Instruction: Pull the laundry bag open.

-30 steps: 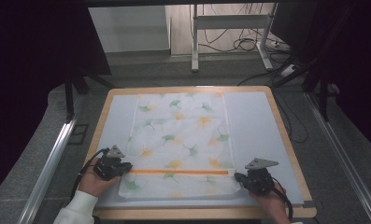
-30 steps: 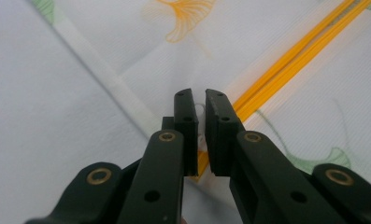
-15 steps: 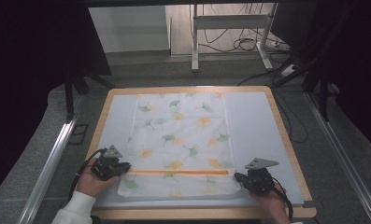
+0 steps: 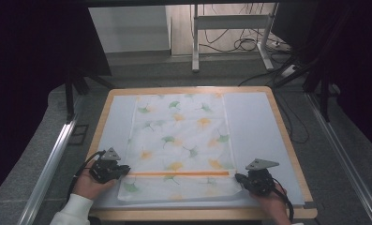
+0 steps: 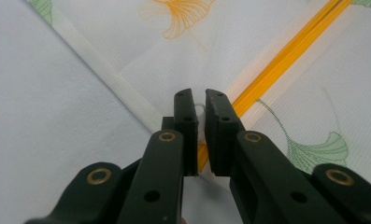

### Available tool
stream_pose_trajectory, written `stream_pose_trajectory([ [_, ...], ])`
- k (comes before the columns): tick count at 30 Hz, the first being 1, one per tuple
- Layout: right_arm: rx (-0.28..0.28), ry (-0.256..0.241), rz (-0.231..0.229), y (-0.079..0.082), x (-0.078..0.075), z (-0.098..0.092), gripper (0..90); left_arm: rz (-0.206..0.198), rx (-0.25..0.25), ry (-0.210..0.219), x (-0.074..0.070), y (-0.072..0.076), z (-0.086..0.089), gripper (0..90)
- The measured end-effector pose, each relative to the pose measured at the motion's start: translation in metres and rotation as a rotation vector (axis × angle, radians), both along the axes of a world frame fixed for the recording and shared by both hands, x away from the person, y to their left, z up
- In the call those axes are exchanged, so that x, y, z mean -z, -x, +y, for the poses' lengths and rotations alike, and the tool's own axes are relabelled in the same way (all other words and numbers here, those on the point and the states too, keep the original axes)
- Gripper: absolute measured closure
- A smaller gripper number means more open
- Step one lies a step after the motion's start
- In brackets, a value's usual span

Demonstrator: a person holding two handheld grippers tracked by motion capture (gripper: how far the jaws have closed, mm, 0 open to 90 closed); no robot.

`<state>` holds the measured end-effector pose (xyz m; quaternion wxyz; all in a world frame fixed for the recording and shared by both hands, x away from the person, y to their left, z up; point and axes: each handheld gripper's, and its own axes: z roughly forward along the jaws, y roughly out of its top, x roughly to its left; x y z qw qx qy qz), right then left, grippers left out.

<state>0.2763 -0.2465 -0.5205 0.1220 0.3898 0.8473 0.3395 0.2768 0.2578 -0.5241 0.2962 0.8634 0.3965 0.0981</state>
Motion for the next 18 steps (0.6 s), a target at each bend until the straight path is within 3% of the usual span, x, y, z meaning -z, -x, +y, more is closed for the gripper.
stream_pose_trajectory([
  [9,0.000,0.011,-0.004,0.0003,-0.0003,0.0006,90.0,0.009,0.007,0.008,0.0006,0.0041,0.0042,84.7],
  [15,0.001,0.011,-0.004,0.0003,-0.0003,0.0006,90.0,-0.005,0.012,-0.031,-0.0014,0.0063,0.0020,84.7],
  [18,0.000,0.012,-0.004,0.0003,-0.0004,0.0007,89.9,-0.004,0.011,-0.030,-0.0018,0.0062,0.0026,84.7],
])
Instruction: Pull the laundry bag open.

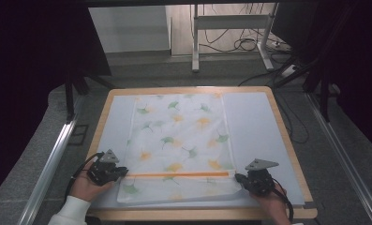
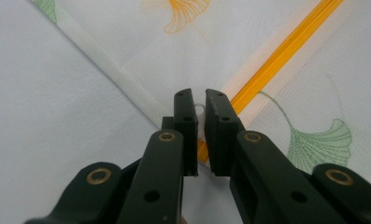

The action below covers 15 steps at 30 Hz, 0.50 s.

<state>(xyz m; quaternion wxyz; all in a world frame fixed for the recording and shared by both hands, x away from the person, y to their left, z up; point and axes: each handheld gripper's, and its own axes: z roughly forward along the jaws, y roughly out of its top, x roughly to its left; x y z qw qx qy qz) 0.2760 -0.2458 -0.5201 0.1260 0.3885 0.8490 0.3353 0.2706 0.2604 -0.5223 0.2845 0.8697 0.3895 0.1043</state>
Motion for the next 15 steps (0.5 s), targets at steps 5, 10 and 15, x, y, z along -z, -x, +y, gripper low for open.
stream_pose_trajectory([
  [5,0.000,-0.002,0.001,0.000,0.000,0.000,90.0,-0.013,-0.020,-0.039,-0.001,0.002,0.002,89.9],
  [10,0.003,-0.015,0.006,-0.001,0.000,-0.001,89.9,0.011,-0.046,-0.017,0.008,0.002,0.013,90.0],
  [15,0.007,0.000,-0.005,0.001,0.000,0.001,89.8,-0.017,-0.051,0.048,0.001,0.003,0.012,89.3],
])
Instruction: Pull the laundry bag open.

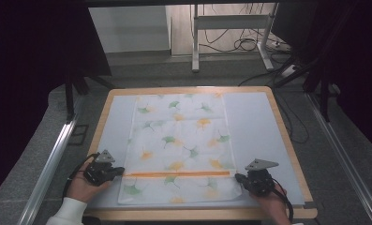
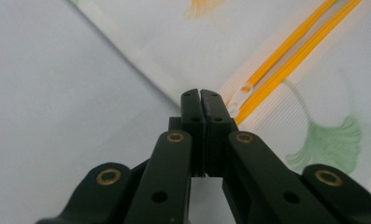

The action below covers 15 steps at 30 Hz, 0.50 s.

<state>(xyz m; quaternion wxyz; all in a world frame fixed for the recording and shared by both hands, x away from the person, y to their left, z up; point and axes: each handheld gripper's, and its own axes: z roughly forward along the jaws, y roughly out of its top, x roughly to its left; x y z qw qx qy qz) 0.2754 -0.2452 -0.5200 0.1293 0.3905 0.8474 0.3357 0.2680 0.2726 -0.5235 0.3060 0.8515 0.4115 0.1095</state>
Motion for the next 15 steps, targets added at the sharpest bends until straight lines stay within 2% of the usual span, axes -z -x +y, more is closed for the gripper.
stream_pose_trajectory([
  [4,-0.001,-0.012,0.005,-0.0002,0.0002,-0.0010,89.8,-0.018,-0.024,0.005,-0.0016,0.0011,0.0031,86.4],
  [10,-0.012,-0.018,0.005,0.0013,-0.0016,-0.0019,89.6,-0.071,-0.032,0.051,-0.0070,0.0053,0.0033,77.1],
  [15,-0.016,-0.060,-0.041,0.0026,-0.0084,-0.0021,89.4,-0.096,-0.036,0.056,-0.0097,0.0063,-0.0005,65.6],
])
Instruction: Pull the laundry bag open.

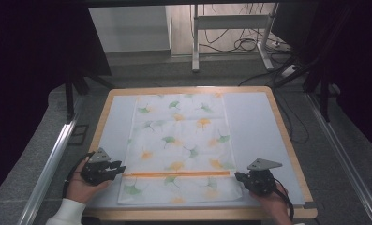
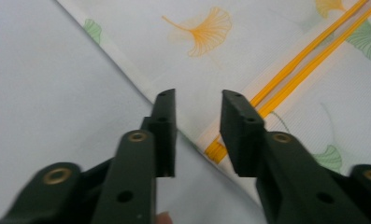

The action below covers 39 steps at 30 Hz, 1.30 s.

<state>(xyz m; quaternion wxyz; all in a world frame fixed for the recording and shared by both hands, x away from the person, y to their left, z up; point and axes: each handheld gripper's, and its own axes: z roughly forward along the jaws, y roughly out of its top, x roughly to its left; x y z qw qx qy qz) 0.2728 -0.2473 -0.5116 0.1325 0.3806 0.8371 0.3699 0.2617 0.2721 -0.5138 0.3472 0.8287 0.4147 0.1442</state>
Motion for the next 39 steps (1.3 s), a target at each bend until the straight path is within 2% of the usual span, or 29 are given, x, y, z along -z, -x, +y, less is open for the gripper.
stream_pose_trajectory([
  [9,-0.017,-0.056,-0.026,-0.006,-0.005,0.000,80.8,-0.017,-0.029,0.030,-0.002,-0.002,-0.001,49.4],
  [14,-0.007,-0.064,-0.030,-0.013,-0.007,0.000,65.9,-0.021,-0.073,0.057,-0.004,-0.005,0.000,40.9],
  [20,0.050,-0.066,-0.055,-0.027,-0.011,-0.003,47.4,-0.052,-0.111,0.039,-0.005,-0.010,0.001,36.0],
  [23,0.084,-0.065,-0.060,-0.039,-0.011,-0.012,42.9,-0.057,-0.133,0.023,-0.002,-0.014,0.004,33.9],
  [27,0.147,-0.060,-0.064,-0.054,-0.009,-0.027,40.9,-0.049,-0.163,0.024,0.002,-0.017,0.011,32.9],
  [30,0.180,-0.069,-0.057,-0.057,-0.008,-0.037,40.0,-0.055,-0.169,0.020,0.002,-0.017,0.012,32.5],
  [39,0.192,-0.078,-0.064,-0.052,-0.006,-0.045,40.1,-0.057,-0.174,0.031,0.003,-0.018,0.013,29.7],
])
